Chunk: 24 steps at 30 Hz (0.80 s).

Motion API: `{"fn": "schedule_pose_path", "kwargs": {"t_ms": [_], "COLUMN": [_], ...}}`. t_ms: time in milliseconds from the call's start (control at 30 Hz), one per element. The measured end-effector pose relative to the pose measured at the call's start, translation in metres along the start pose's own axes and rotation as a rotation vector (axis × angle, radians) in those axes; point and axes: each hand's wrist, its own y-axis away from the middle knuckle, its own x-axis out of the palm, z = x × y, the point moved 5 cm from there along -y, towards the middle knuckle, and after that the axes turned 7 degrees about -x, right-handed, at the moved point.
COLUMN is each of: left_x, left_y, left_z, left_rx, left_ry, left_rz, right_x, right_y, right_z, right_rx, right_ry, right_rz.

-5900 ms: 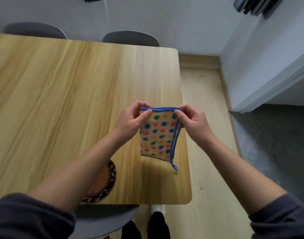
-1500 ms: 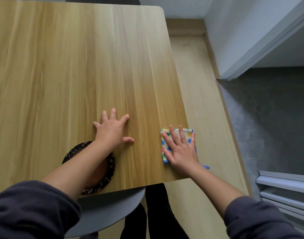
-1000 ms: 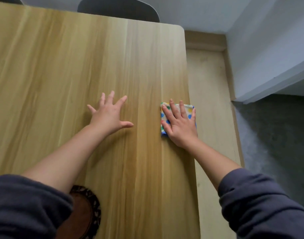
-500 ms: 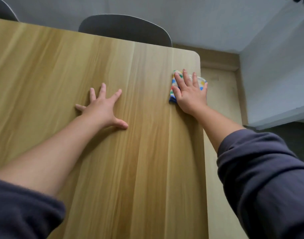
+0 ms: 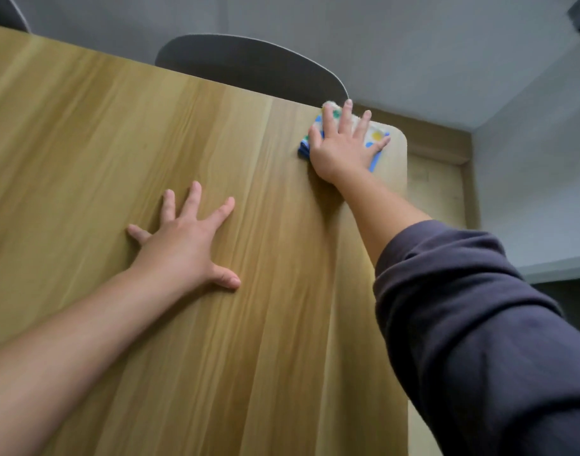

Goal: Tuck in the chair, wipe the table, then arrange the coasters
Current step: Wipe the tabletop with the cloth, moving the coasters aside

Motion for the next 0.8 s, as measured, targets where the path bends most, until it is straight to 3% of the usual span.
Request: {"fn": "schedule_pose_path", "kwargs": {"t_ms": [300, 533, 700, 800], "left_x": [0.001, -0.005, 0.005, 0.025], "left_y": [-0.002, 0.007, 0.04, 0.071], "left_z": [0.002, 0.001, 0.009, 0.015], "left_rx": [0.003, 0.025, 0.023, 0.079], "left_ry": [0.006, 0.03, 0.024, 0.029], "left_rz": [0.002, -0.002, -0.149, -0.128], "right_x": [0.003, 0.019, 0.03, 0.035], "right_y": [0.019, 0.103, 0.174, 0.216], "right_z": [0.028, 0.028, 0.033, 0.034], "right_rx": [-0.133, -0.182, -0.173, -0.158], "right_ry": [-0.037, -0.015, -0.001, 0.014], "right_rz": [0.009, 0.014, 0.014, 0.01]}}
